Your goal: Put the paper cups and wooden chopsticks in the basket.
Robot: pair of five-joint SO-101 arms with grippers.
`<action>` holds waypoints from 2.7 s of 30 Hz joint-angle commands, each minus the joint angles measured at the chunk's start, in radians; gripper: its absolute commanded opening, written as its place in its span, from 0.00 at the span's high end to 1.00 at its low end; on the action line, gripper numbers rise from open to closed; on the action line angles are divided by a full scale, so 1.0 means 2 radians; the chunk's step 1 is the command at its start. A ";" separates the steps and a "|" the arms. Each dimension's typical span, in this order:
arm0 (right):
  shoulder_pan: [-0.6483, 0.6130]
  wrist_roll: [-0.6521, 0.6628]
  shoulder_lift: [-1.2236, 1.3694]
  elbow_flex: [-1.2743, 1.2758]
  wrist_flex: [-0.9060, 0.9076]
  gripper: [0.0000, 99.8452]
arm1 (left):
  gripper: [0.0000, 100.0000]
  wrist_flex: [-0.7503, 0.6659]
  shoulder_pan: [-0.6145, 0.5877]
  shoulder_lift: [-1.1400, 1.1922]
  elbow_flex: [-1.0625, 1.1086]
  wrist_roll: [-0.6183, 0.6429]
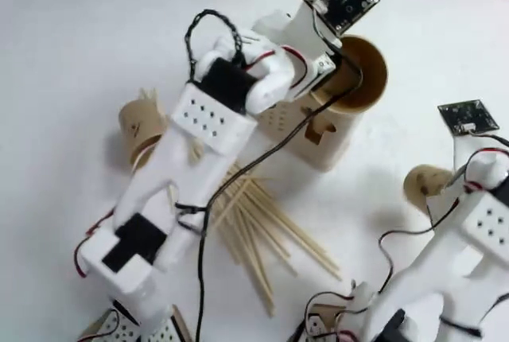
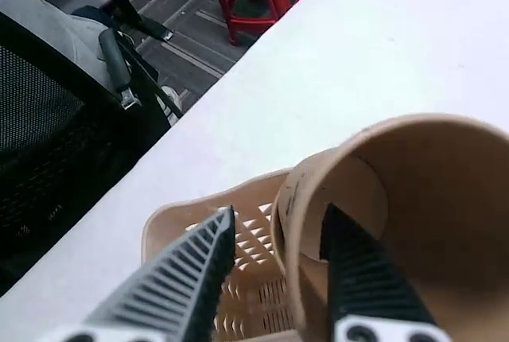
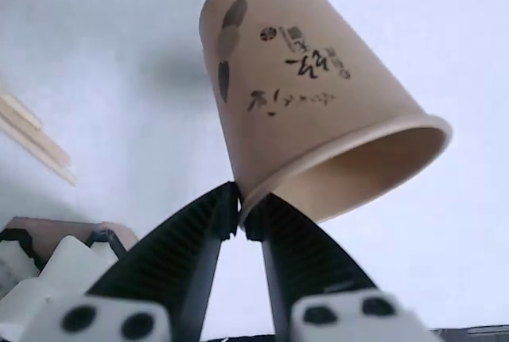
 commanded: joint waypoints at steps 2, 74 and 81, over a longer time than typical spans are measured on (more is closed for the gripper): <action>0.002 0.004 -0.092 -0.024 -0.009 0.98 | 0.82 -0.012 -0.008 0.007 -0.064 0.007; -0.317 0.156 0.135 -0.462 0.023 0.98 | 0.81 0.160 -0.406 -0.441 0.322 0.097; -0.316 0.238 0.134 -0.429 0.023 0.98 | 0.81 0.095 -0.405 -0.520 0.436 0.100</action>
